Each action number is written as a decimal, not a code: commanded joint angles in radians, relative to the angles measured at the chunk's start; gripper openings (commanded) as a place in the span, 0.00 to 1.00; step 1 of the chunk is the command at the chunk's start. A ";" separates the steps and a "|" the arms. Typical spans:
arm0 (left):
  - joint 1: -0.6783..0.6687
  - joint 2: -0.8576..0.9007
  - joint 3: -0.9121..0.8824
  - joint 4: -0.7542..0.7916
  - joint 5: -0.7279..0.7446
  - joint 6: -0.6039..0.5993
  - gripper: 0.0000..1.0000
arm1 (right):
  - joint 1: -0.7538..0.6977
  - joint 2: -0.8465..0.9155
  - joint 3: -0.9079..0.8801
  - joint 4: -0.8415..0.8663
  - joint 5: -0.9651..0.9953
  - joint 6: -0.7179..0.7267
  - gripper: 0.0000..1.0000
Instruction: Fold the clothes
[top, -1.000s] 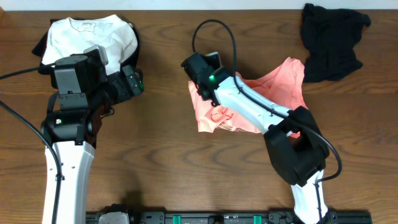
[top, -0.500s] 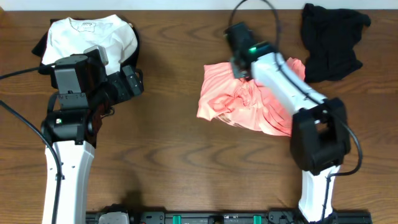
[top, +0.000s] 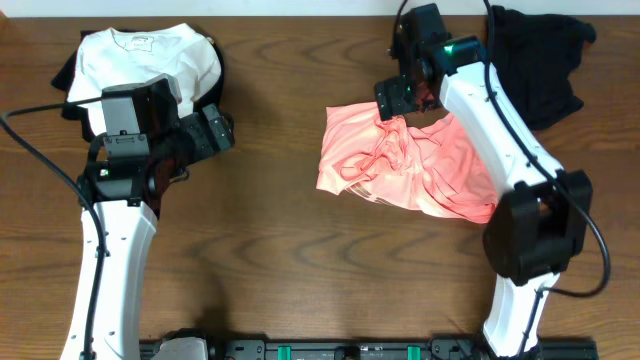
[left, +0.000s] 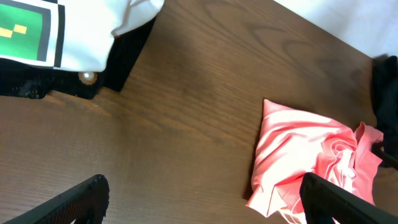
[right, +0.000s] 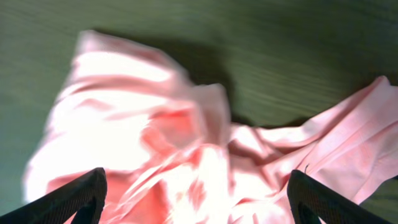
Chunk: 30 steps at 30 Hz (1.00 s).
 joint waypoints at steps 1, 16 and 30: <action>0.005 0.001 -0.005 0.006 -0.045 -0.005 0.98 | 0.065 -0.051 0.027 -0.040 -0.071 -0.037 0.91; 0.005 0.001 -0.005 0.005 -0.101 -0.005 0.98 | 0.284 -0.046 -0.203 0.074 0.227 0.516 0.98; 0.005 0.001 -0.005 -0.015 -0.101 -0.005 0.98 | 0.304 -0.045 -0.355 0.188 0.185 0.504 0.66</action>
